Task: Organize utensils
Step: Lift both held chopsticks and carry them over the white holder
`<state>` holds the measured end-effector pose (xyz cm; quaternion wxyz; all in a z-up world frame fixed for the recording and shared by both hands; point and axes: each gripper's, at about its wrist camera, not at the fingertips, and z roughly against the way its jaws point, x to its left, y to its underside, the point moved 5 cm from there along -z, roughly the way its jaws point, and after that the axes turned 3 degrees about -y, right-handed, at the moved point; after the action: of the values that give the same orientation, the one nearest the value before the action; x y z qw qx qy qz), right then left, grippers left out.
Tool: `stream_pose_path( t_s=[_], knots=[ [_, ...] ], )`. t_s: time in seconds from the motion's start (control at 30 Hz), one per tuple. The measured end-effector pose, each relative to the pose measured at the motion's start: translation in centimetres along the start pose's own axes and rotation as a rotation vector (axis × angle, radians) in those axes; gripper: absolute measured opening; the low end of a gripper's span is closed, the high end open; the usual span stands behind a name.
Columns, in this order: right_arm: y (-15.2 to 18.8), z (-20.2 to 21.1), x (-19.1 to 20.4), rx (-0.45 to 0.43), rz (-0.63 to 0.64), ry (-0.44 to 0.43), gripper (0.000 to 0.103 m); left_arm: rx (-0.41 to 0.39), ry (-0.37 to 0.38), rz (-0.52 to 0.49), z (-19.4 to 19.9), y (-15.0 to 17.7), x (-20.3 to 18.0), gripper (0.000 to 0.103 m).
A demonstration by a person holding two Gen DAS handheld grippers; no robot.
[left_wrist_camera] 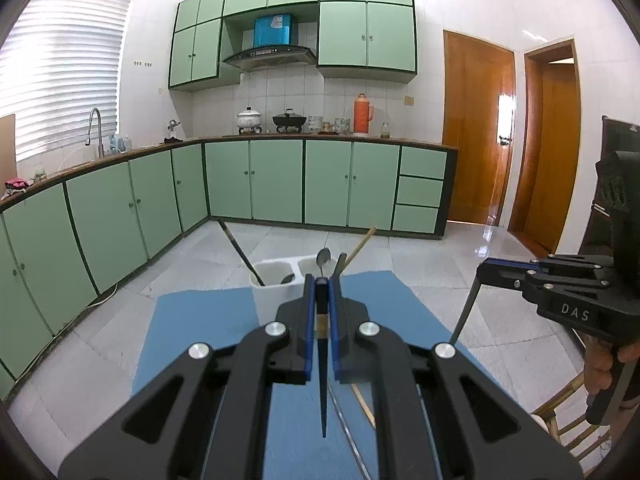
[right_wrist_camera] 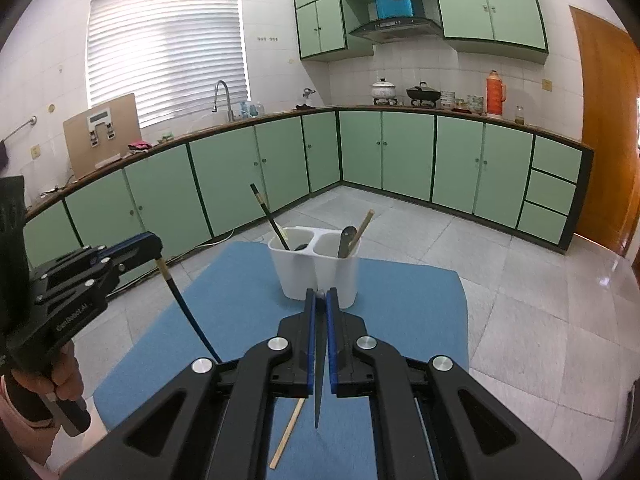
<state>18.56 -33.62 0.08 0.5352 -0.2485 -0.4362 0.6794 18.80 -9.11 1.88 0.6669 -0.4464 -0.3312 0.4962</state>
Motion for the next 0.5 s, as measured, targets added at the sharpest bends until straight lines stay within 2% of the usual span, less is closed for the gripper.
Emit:
stream_pose_path(
  t_s=[0.23,0.5],
  knots=[
    [-2.0,-0.3,0.3,-0.023,0.019,-0.023,0.005,-0.032,-0.007,0.017,-0.9,-2.0,1.2,0.006],
    [-7.0,-0.7,0.8,-0.099,0.033,-0.058,0.005,-0.100,-0.039,0.031,-2.2,-5.9,2.5,0.006]
  ],
)
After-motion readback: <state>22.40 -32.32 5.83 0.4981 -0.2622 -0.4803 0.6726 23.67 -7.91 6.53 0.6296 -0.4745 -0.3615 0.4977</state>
